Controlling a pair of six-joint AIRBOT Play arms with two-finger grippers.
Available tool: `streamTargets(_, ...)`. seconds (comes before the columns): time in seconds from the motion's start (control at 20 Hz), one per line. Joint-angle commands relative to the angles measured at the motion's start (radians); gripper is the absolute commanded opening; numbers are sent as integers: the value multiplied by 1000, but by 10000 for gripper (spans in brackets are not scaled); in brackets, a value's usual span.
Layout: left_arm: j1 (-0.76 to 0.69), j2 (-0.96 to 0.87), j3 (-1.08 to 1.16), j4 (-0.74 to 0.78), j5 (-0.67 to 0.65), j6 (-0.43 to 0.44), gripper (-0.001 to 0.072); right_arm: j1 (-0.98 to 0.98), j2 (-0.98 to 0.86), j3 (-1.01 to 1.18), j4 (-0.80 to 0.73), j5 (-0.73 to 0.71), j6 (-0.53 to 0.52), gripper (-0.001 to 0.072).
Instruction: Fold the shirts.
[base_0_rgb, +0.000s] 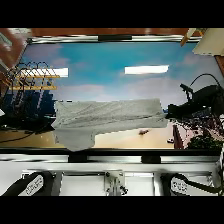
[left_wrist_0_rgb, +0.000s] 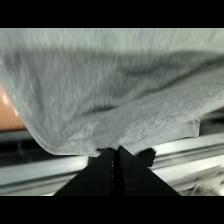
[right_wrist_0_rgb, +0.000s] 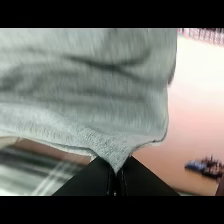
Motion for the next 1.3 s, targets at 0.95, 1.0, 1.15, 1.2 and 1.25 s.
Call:
streamTargets(0.95, -2, -532, 392, -190, 183, -52, 87, 161, -195, 115, -57, 458, 155, 149)
streamTargets(1.0, -2, -532, 397, -190, 167, -51, 258, 153, -189, 117, -79, 417, 154, 384)
streamTargets(1.15, -1, -532, 441, -190, 80, -44, 546, 114, -179, 151, -196, 275, 157, 541)
streamTargets(1.2, -2, -531, 458, -190, 58, -44, 546, 90, -180, 153, -166, 256, 163, 686)
streamTargets(1.25, -3, -528, 474, -190, 40, -43, 545, 60, -188, 153, -94, 241, 151, 686)
